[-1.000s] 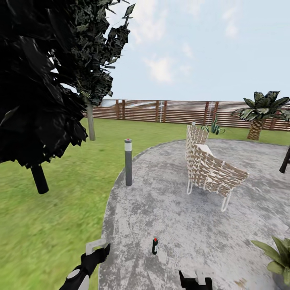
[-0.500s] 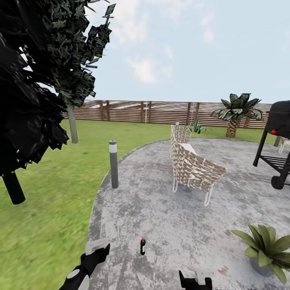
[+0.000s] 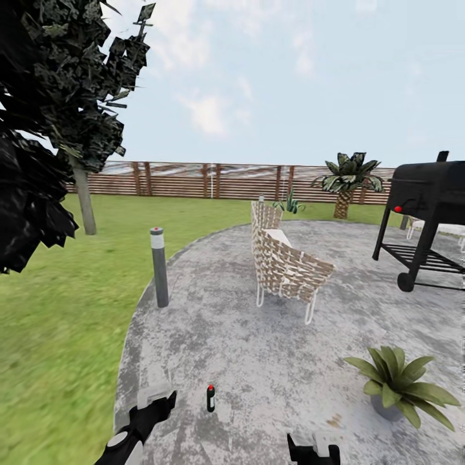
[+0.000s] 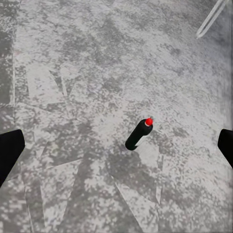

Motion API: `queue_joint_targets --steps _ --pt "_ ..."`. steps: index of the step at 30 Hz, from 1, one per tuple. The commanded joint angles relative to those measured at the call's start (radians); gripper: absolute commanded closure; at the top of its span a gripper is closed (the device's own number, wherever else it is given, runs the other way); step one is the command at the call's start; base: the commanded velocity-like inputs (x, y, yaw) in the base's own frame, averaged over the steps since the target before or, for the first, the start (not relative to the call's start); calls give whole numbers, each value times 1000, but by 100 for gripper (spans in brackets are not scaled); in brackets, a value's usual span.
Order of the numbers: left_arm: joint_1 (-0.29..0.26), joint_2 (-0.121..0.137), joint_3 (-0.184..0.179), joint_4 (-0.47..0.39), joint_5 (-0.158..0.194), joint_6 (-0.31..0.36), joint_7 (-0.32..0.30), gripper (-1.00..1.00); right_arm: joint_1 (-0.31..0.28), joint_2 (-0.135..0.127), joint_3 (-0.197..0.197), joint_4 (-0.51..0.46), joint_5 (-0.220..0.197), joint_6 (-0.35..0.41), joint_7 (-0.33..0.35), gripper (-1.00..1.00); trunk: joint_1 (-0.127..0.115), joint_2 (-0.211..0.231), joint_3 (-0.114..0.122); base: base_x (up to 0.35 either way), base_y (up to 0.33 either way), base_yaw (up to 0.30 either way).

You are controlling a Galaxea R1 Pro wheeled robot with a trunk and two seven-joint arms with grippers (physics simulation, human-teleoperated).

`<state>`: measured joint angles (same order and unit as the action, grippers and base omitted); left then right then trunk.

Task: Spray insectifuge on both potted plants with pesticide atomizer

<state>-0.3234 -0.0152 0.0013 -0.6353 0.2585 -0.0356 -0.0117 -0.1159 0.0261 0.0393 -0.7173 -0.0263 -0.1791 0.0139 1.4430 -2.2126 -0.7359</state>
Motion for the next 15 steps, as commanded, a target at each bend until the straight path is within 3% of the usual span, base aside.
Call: queue_joint_targets --steps 1,8,15 --pt "0 0 0 0 8 -2 -1 -100 -1 0 1 1 -3 -3 1 -100 0 0 0 0 0 -203" --pt "0 2 0 0 8 -2 -1 -100 -1 1 1 2 -3 -4 1 -100 0 0 3 0 0 -145" --pt "0 5 0 0 7 -1 1 -100 -1 1 3 2 -2 -4 1 -100 0 0 3 0 0 -25"
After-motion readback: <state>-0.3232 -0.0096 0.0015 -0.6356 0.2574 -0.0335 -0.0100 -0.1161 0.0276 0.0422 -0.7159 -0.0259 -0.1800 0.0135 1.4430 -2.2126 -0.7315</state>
